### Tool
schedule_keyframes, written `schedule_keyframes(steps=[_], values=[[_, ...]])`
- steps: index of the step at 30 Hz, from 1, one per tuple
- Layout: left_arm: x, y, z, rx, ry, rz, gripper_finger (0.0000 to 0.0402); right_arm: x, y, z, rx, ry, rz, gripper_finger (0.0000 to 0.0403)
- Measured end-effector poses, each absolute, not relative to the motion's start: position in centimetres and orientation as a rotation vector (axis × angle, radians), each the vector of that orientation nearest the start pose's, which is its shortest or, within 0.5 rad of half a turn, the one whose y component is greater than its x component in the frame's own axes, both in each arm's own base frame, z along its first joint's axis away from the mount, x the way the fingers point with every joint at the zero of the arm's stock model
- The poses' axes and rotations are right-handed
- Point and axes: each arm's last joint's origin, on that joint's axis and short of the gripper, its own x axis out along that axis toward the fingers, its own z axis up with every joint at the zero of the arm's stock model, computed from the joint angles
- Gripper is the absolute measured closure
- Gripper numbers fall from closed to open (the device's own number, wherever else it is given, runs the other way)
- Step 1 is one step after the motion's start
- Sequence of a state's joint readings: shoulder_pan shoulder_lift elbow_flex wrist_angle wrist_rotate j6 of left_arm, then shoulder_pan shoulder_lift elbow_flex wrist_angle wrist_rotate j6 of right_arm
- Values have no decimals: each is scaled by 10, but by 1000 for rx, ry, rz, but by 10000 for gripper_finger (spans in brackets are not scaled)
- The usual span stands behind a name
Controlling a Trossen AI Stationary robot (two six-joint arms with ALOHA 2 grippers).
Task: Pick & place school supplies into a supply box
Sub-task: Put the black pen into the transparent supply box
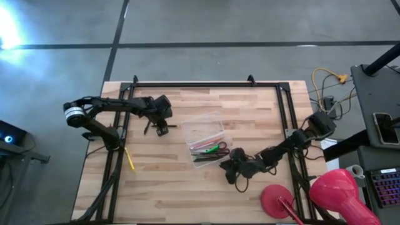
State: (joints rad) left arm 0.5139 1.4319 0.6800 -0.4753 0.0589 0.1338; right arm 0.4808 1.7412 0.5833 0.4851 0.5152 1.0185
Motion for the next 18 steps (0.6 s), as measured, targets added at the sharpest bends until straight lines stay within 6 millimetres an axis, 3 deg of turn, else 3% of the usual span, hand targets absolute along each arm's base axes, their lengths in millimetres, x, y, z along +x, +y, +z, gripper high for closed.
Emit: schedule_keyframes(steps=[11, 18], values=[[212, 111, 155, -171, 1201, 276, 272, 265, 122, 106, 648, 500, -316, 335], [209, 95, 139, -225, 1243, 285, 272, 266, 122, 108, 651, 496, -314, 335]])
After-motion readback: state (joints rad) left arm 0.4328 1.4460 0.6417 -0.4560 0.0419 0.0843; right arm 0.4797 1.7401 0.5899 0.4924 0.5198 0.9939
